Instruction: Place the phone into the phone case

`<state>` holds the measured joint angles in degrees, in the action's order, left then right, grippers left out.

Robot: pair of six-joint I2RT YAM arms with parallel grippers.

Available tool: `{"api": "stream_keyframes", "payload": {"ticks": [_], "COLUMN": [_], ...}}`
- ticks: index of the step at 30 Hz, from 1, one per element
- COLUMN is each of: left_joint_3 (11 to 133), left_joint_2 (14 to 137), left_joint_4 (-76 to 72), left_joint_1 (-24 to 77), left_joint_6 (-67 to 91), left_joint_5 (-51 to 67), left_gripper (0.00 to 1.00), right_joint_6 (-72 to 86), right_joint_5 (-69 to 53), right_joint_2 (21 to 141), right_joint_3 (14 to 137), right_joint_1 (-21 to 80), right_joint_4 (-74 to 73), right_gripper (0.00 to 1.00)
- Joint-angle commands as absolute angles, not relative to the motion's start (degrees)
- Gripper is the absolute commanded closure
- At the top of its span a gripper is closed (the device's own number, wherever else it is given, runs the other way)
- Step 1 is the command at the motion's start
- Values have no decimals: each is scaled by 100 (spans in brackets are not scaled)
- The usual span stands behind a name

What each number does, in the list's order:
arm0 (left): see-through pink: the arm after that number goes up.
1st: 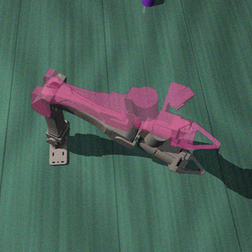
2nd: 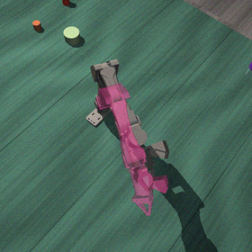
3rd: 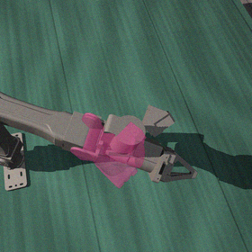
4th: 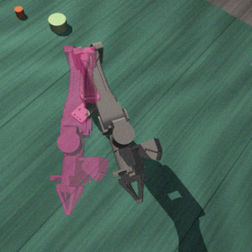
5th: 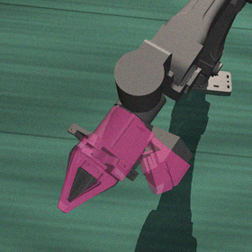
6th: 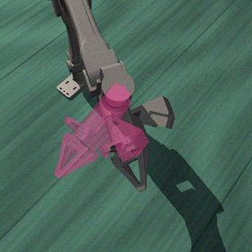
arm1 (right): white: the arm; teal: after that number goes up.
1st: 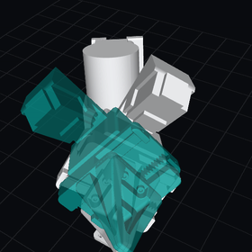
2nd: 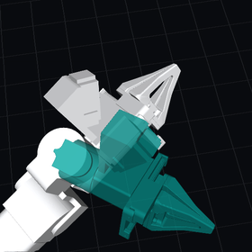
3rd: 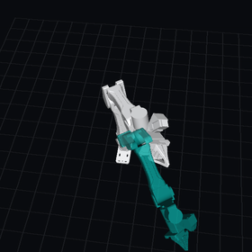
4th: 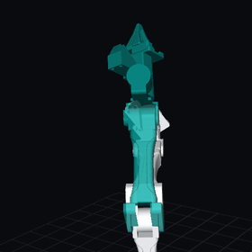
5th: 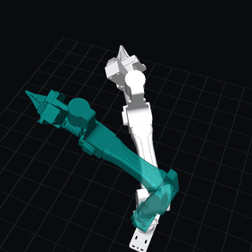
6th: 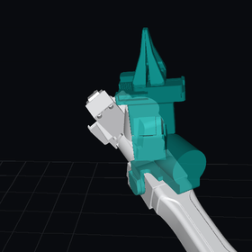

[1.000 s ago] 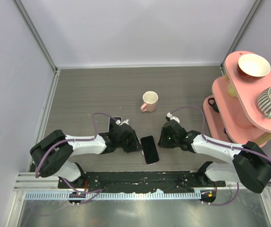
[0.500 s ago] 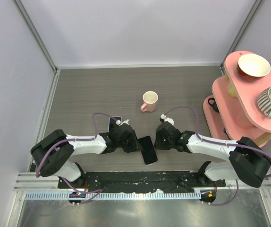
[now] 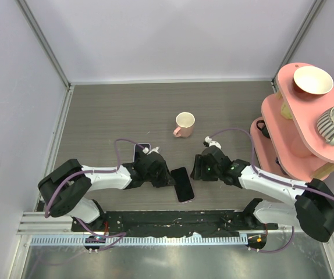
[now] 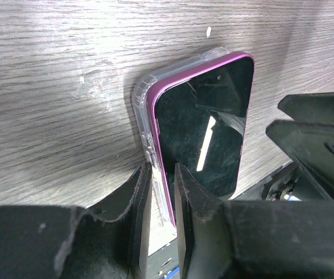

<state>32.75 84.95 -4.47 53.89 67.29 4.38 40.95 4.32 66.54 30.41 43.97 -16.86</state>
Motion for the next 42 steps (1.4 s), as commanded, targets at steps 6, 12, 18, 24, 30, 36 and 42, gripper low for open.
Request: {"api": "stream_keyframes", "payload": {"ticks": [6, 12, 18, 24, 30, 36, 42], "left_joint_3": [3270, 3006, 2760, 2558, 2400, 2513, 2689], "left_joint_2": [8569, 8622, 8894, 9167, 9316, 9281, 9150], "left_joint_4": [-343, -992, -1625, -2258, -2742, -2558, -2102], "left_joint_1": [5397, 5326, 5326, 5317, 5317, 5317, 5317], "left_joint_6": [6881, 7294, 7672, 7901, 7963, 7831, 7620], "left_joint_5": [465, 826, 1063, 1213, 1274, 1257, 1160], "left_gripper": [77, 78, 78, 78, 79, 79, 79], "right_joint_6": [4017, 3788, 4033, 4438, 5053, 4967, 4404], "right_joint_5": [-1511, -1906, -2486, -3155, -3840, -3719, -3051], "right_joint_2": [6486, 7039, 7260, 7119, 7031, 6987, 6935], "right_joint_3": [2523, 2329, 2162, 2250, 2101, 2127, 2215], "right_joint_1": [4272, 4280, 4271, 4052, 3806, 3753, 3683], "right_joint_4": [-53, 543, 1272, 1766, 2607, 2304, 1073], "right_gripper": [33, 31, 28, 27, 26, 26, 29]}}
